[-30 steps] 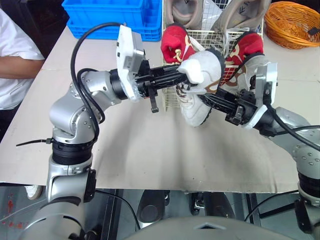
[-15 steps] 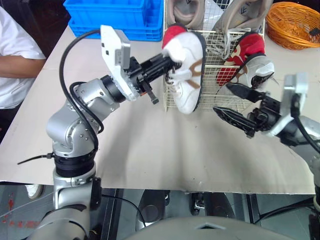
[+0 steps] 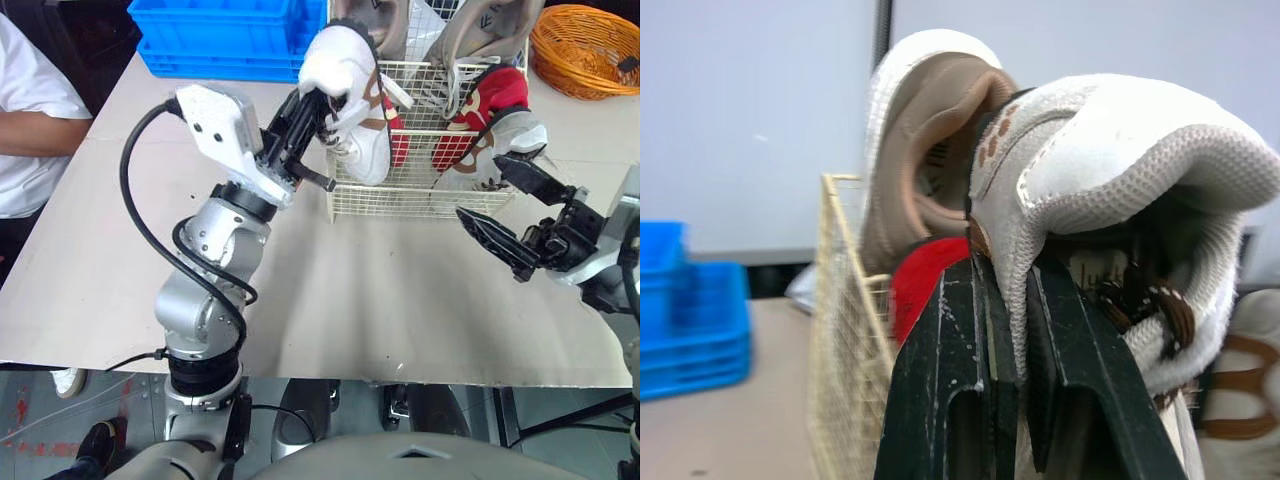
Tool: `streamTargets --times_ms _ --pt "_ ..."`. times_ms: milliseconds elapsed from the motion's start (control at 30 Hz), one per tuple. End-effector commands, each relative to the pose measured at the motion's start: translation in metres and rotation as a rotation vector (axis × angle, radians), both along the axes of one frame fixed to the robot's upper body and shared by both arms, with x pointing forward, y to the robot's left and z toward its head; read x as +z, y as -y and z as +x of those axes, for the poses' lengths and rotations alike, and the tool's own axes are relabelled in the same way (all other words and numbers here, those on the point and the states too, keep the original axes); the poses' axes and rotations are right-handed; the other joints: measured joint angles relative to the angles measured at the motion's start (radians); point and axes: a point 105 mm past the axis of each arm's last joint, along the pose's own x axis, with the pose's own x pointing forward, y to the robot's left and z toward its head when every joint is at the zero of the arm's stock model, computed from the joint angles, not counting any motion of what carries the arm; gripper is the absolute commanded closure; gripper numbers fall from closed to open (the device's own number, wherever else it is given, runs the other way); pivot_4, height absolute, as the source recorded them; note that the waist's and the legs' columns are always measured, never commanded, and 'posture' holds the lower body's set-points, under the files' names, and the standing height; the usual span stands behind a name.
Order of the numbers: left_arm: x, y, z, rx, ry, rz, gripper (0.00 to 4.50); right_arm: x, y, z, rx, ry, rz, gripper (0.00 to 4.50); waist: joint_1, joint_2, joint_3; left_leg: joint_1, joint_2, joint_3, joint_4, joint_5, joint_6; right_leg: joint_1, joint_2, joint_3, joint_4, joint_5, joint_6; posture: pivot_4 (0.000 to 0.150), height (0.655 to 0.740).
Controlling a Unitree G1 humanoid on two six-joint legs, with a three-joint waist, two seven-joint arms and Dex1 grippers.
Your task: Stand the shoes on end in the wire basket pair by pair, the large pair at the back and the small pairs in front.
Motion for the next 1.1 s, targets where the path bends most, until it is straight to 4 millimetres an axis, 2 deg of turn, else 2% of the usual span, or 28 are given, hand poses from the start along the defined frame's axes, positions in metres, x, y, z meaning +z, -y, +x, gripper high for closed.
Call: streamTargets --times_ms 33,267,433,733,1100 --pt "0.001 0.003 -0.003 0.034 0.058 0.003 4.5 0.008 0.0 -0.009 0.007 0.072 -0.009 0.03 0.001 0.0 0.0 0.0 0.0 0.0 0.0 0.0 0.0 0.0 0.0 0.0 0.0 0.0 0.0 0.15 0.686" --pt "-0.03 0.016 -0.002 -0.004 -0.038 0.076 4.5 0.0 0.006 -0.012 -0.008 0.072 -0.002 0.03 0.006 0.001 -0.001 0.0 0.0 0.0 0.0 0.0 0.0 0.0 0.0 0.0 0.0 0.0 0.0 0.15 0.686" --pt "-0.039 0.017 -0.006 -0.021 -0.05 0.114 4.5 -0.011 0.011 -0.015 -0.016 0.065 -0.024 0.03 0.014 0.002 -0.002 0.0 0.0 0.0 0.0 0.0 0.0 0.0 0.0 0.0 0.0 0.0 0.0 0.15 0.686" --pt "-0.053 0.022 -0.013 -0.063 -0.041 0.204 4.5 -0.013 0.009 -0.016 -0.005 0.07 -0.012 0.03 0.018 0.004 -0.004 0.001 0.0 0.0 0.0 0.0 0.0 0.0 0.0 0.0 0.0 0.0 0.0 0.15 0.686" --pt "-0.099 0.017 -0.003 -0.119 -0.296 0.309 4.5 -0.014 0.009 -0.017 -0.005 0.076 -0.004 0.03 0.018 0.01 -0.01 0.001 0.0 0.0 0.0 0.0 0.0 0.0 0.0 0.0 0.0 0.0 0.0 0.15 0.686"
